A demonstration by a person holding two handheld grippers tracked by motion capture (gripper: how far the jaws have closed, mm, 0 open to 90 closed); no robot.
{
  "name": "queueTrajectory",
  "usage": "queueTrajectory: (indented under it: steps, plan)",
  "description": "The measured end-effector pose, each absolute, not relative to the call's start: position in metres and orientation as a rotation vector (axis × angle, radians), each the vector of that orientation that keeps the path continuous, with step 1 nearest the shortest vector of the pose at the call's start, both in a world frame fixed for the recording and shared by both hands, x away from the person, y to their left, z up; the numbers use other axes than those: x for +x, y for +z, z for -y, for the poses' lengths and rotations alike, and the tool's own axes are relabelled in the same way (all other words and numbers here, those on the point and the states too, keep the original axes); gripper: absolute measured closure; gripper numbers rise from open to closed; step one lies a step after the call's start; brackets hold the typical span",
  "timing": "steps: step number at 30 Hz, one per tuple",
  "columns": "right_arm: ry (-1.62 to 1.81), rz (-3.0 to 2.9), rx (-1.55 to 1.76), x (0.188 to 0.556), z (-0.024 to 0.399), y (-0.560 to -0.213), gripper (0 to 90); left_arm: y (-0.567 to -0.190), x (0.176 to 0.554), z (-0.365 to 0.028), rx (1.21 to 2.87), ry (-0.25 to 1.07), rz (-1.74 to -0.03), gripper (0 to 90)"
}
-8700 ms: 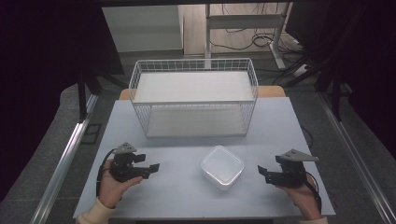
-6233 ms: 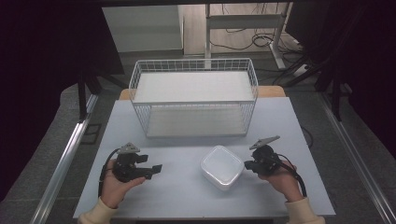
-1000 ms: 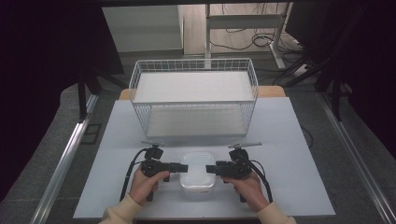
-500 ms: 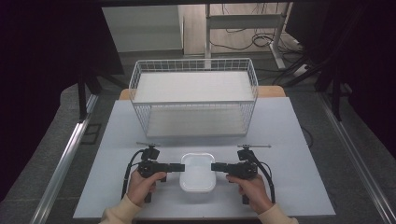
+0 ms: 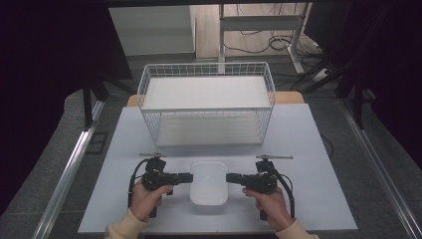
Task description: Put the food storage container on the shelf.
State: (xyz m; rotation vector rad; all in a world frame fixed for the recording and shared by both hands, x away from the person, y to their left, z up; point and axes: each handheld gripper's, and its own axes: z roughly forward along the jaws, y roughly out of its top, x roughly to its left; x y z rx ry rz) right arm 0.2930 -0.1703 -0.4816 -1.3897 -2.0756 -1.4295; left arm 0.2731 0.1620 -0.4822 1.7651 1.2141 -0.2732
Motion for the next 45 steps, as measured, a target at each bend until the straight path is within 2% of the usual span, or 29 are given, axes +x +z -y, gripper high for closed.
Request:
queueTrajectory:
  steps: [18, 35, 45]
  plan:
    - [-1.527, 2.159, -1.330, 0.291, 0.170, -0.463, 79.7, -0.462, 0.270, -0.161, 1.766, -0.186, -1.153, 79.0]
    - [-1.636, 2.240, -1.246, 0.318, 0.165, -0.426, 79.7, -0.425, 0.292, -0.166, 1.749, -0.088, -1.094, 79.4]
    - [-1.695, 2.266, -1.224, 0.336, 0.167, -0.393, 79.7, -0.393, 0.311, -0.164, 1.738, -0.049, -1.054, 79.6]
